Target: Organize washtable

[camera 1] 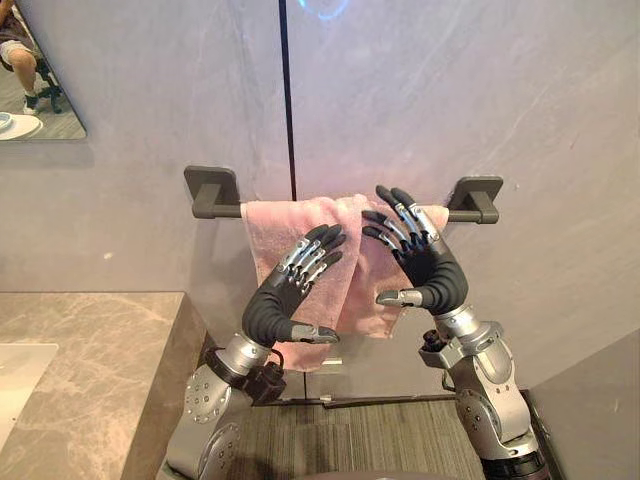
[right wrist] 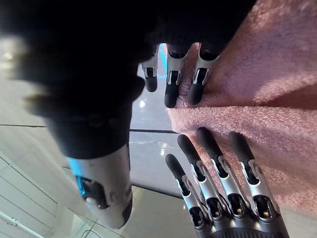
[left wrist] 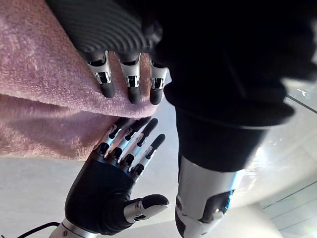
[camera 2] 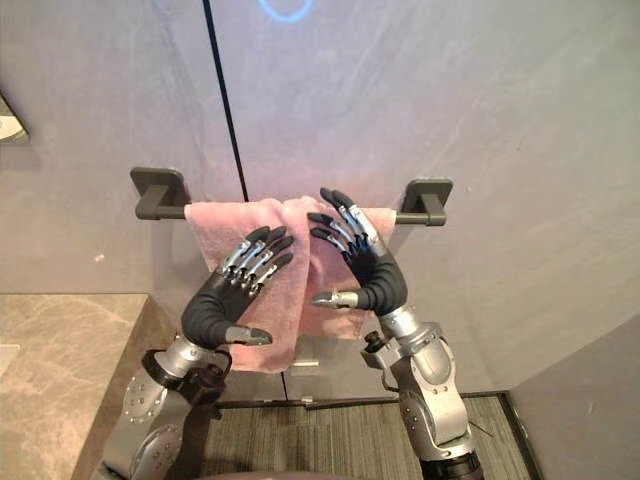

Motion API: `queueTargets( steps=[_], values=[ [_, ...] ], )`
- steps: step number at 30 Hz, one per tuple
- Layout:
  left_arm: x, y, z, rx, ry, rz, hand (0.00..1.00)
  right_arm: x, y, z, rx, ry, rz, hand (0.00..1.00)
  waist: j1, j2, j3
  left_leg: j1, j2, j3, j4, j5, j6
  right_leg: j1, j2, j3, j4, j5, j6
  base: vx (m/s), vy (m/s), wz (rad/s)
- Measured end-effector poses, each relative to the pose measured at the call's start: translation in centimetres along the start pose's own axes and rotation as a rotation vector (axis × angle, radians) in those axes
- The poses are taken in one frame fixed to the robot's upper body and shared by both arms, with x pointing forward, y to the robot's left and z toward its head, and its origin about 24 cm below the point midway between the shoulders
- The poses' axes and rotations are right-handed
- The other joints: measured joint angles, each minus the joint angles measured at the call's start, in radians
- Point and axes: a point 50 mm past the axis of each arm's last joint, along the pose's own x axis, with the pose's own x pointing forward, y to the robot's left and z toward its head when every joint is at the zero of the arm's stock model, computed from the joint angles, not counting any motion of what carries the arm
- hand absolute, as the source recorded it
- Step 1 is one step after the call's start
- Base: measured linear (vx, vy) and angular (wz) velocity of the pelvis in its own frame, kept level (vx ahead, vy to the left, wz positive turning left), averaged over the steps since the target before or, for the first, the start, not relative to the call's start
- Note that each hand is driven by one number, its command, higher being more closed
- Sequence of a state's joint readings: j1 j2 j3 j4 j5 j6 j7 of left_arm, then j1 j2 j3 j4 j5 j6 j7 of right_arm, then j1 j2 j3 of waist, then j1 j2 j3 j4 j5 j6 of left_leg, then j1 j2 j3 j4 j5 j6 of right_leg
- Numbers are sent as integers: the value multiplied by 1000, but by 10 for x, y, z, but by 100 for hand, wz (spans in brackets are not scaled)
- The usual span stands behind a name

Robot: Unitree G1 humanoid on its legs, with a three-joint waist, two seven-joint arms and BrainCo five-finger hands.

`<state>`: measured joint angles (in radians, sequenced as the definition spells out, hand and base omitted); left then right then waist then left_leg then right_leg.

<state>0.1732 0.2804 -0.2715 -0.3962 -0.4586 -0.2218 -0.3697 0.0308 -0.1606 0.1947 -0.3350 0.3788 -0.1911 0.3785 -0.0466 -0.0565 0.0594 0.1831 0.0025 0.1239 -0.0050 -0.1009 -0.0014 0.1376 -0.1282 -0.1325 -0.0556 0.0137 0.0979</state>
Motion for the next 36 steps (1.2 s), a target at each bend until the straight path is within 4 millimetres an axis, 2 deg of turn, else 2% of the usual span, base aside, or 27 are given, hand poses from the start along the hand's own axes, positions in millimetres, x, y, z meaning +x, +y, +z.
queueTargets(
  steps=[7, 16, 27, 30, 36],
  values=[
    [0, 7, -15, 30, 76, 13, 0, 0, 1, -1, -30, -4, 10, 0, -6, 0, 0, -4, 0, 3, -3, 0, 0, -6, 1, 2, -2, 1, 0, -8, -7, -2],
    [0, 13, -24, 73, 126, 47, 0, 5, 1, -1, -49, -20, 40, 0, -27, -1, 0, -17, 1, 12, -9, 1, 0, -21, 2, 9, -3, 5, 1, -11, -17, -3],
    [1, 27, -18, 110, 94, 150, 0, 5, -5, 3, -168, -26, -3, 0, -26, -5, 2, -20, 0, 10, -17, 2, 0, -20, 2, 7, -3, 5, 2, -21, -16, 0],
    [-2, 36, -13, 133, 80, 205, 0, 0, -17, 0, -219, 8, -93, 0, -24, -12, 8, -19, -1, 4, -23, 7, 0, -20, 1, 3, -3, 5, 2, -24, -28, 5],
    [-6, 47, -7, 162, 61, 280, 0, -2, -28, 13, -300, -32, -176, 0, -19, -17, 26, -15, -2, 1, -24, 10, 0, -20, 0, -1, -2, 5, 2, -4, -16, 2]
  ],
)
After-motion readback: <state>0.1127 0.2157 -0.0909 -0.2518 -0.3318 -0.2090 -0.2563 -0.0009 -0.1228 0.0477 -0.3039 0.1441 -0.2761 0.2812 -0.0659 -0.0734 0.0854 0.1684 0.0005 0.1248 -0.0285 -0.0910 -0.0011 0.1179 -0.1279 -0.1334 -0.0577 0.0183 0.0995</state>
